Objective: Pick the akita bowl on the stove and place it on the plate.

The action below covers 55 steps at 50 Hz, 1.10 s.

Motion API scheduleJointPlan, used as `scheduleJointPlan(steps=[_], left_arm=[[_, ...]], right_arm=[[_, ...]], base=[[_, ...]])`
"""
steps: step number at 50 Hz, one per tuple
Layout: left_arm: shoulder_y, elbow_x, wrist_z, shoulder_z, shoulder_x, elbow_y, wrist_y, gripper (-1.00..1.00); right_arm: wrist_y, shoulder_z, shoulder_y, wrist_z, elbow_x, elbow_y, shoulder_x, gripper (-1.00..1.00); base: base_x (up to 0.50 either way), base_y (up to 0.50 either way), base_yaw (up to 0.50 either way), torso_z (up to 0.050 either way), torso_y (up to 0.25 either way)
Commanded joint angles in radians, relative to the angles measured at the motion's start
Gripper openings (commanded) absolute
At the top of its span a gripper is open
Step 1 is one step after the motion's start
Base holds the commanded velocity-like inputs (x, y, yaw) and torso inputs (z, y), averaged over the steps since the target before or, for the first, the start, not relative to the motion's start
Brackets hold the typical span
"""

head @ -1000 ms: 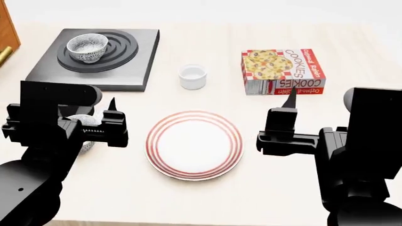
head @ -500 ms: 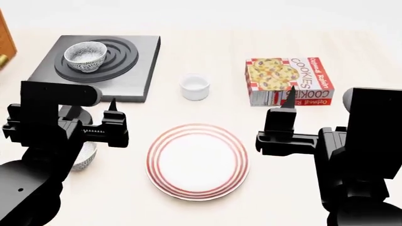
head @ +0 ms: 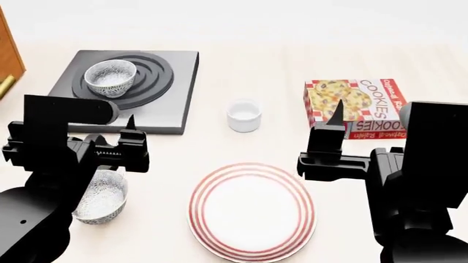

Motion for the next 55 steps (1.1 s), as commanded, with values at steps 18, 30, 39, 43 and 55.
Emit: scheduleJointPlan(steps=[18, 30, 39, 43, 55], left_arm=[[-0.002, -0.014, -0.008, 0.009, -0.008, -0.001, 0.003, 1.00], [-0.001, -0.022, -0.012, 0.011, -0.011, 0.001, 0.002, 1.00], [-0.007, -0.024, -0.014, 0.015, -0.014, -0.004, 0.004, 1.00], [-0.007, -0.025, -0.016, 0.017, -0.015, -0.003, 0.004, 1.00], [-0.008, -0.028, -0.018, 0.021, -0.016, -0.011, 0.013, 1.00]], right_arm=[[-0.003, -0.001, 0.000, 0.011, 0.015, 0.001, 0.005, 1.00], [-0.006, -0.003, 0.000, 0.014, 0.021, 0.002, 0.009, 1.00], [-0.017, -0.005, -0.006, 0.014, 0.023, 0.006, 0.012, 1.00], [-0.014, -0.005, -0.003, 0.017, 0.026, 0.007, 0.013, 1.00], [-0.017, -0.007, -0.005, 0.020, 0.032, 0.008, 0.017, 1.00]], base=[[0.26, -0.04, 0.00, 0.000, 0.000], [0.27, -0.04, 0.00, 0.000, 0.001], [0.27, -0.04, 0.00, 0.000, 0.000], [0.26, -0.03, 0.00, 0.000, 0.000], [0.26, -0.03, 0.00, 0.000, 0.001]])
